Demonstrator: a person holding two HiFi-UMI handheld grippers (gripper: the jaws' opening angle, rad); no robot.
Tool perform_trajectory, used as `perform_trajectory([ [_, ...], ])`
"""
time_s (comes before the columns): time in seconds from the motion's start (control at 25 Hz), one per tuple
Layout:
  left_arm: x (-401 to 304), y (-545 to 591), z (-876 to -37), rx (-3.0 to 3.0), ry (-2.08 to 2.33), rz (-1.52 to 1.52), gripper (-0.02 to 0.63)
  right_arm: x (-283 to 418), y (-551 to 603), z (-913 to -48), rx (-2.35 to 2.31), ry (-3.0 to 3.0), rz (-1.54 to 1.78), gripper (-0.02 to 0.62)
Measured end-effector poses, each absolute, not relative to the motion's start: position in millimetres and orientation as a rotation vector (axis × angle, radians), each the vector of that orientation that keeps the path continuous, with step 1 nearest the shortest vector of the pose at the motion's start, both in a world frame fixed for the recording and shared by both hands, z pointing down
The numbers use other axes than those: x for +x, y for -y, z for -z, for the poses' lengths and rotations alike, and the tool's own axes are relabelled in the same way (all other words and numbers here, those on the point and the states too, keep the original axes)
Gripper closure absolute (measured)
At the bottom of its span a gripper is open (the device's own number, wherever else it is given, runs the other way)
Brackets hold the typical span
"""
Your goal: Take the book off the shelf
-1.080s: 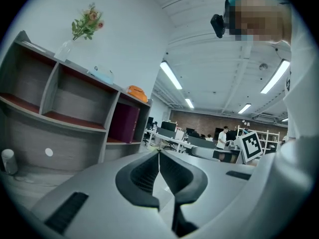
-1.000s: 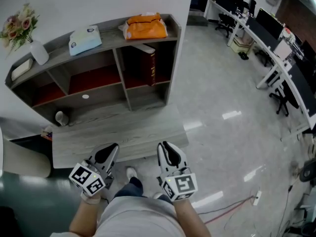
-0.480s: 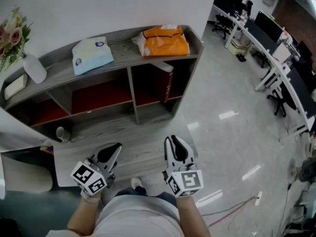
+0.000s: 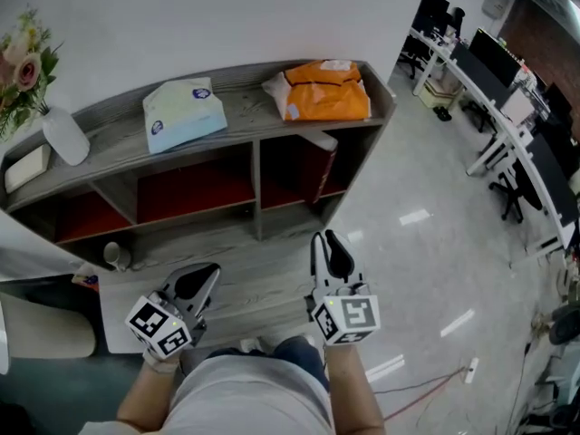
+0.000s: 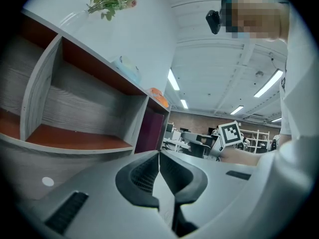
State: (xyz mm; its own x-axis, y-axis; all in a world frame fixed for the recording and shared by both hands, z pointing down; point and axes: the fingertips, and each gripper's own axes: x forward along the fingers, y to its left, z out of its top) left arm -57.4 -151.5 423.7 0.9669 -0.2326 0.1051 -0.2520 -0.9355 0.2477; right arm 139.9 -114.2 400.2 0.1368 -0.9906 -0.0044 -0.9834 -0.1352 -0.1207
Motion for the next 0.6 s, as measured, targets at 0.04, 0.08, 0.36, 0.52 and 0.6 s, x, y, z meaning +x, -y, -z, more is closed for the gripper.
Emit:
perform_trajectory([
  [0.04, -58, 154, -423, 2.854, 0.367, -0.107, 0.591, 143, 119, -399, -2.301, -2.002, 0.108, 0.535],
  [0.08, -58, 155, -422, 2.854, 0.379, -0.106, 0.591, 147, 124, -398, -2.306, -2.005, 0.101, 0.532],
  [0.36, -56, 165, -418, 2.825, 0.527, -0.074, 0.590, 180, 160, -392, -2.287, -2.062, 0.091, 0.433],
  [0.52, -50, 169, -418, 2.799, 0.631, -0.072, 0.589, 200, 185, -397, -2.257, -2.113, 0.126, 0.388],
  [0.6, -47, 170, -419, 2.777, 0.692, -0.070, 0.591, 208, 199, -398, -2.233, -2.146, 0.138, 0.370],
])
